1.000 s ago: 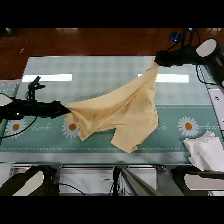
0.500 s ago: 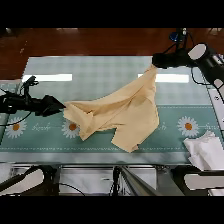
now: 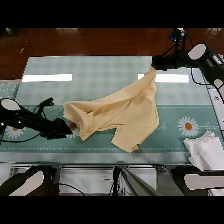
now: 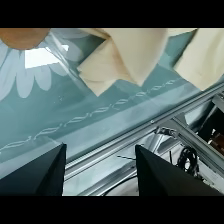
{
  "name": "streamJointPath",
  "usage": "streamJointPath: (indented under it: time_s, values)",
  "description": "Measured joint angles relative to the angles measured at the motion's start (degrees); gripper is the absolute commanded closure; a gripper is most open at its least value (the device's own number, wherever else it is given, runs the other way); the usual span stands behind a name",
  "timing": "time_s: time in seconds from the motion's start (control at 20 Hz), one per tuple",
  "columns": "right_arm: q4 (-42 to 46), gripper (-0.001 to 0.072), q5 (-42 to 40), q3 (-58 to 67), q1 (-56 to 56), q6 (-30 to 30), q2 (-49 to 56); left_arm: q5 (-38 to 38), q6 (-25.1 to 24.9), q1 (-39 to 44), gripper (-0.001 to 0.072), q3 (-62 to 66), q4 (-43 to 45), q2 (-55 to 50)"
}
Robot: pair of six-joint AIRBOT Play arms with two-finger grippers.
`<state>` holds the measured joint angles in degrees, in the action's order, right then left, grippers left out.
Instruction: Fold the shirts.
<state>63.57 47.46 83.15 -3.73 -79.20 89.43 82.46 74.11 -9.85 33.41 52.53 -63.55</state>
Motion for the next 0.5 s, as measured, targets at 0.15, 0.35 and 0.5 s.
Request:
streamJointPath:
  time_s: [0.15,0.35,0.5]
  values:
    - [0.5,0.0681,1.7,0.0,0.0,0.6,0.0,-7.3,1.8,3.8,0.0204,-3.1,0.3,-0.2]
    - [2.5,0.0682,4.0,0.0,0.0,1.1,0.0,-15.5,2.9,9.3,0.0204,-4.4,0.1,-2.5]
    - [4.1,0.0682,5.2,0.0,0.0,1.2,-0.1,-18.9,3.3,13.5,0.0203,-4.6,-1.7,-5.2]
